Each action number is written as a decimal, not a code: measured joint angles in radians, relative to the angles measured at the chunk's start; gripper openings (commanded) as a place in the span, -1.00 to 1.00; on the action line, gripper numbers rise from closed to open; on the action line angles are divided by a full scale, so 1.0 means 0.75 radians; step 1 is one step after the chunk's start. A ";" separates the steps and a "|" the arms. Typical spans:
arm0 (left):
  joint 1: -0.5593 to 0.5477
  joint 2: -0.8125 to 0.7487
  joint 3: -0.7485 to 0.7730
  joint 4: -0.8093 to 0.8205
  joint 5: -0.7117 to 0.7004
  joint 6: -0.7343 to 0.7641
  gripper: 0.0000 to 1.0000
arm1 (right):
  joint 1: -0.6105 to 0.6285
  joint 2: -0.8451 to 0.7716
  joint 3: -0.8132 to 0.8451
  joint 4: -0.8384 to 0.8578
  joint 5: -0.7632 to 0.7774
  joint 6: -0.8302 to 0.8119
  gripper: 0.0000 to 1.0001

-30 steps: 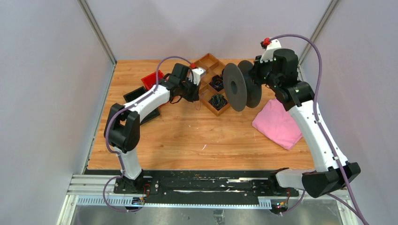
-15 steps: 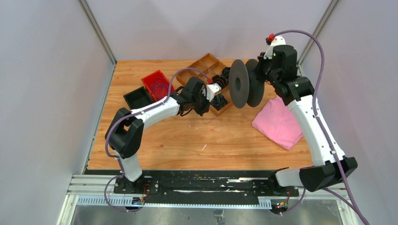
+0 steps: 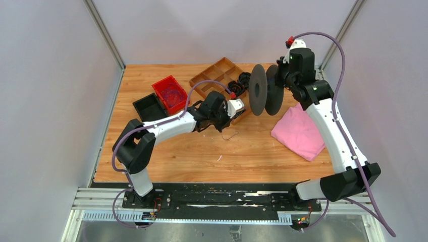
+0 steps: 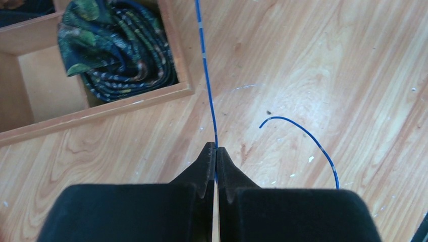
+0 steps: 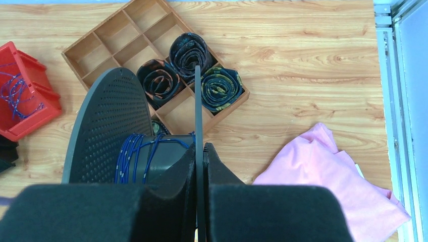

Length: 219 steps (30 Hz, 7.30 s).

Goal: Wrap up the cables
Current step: Wrap the cable around the cable reel.

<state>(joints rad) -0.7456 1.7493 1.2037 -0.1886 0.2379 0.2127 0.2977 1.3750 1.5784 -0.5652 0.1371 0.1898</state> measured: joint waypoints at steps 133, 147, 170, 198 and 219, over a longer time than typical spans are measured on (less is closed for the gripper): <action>0.160 -0.037 -0.157 0.715 0.457 -0.453 0.62 | 0.011 -0.220 0.020 0.031 -0.292 -0.109 -0.99; 0.136 0.246 -0.170 1.370 0.612 -0.935 0.75 | 0.011 -0.220 0.045 -0.033 -0.358 -0.070 -0.99; 0.040 0.587 0.078 1.662 0.620 -1.301 -0.70 | 0.010 -0.196 0.069 -0.052 -0.358 -0.066 -0.99; -0.156 0.135 -0.135 1.043 0.641 -0.968 -0.99 | 0.010 -0.112 -0.081 0.149 0.196 -0.156 -0.99; -0.178 0.140 0.417 0.322 0.746 -0.706 -0.99 | 0.081 -0.158 -0.501 0.458 0.322 -0.356 -0.99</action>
<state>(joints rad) -0.8787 1.8542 1.5162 0.0528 0.7975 -0.3172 0.3588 1.2564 1.2026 -0.2218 0.3786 -0.0769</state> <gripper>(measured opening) 0.012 0.034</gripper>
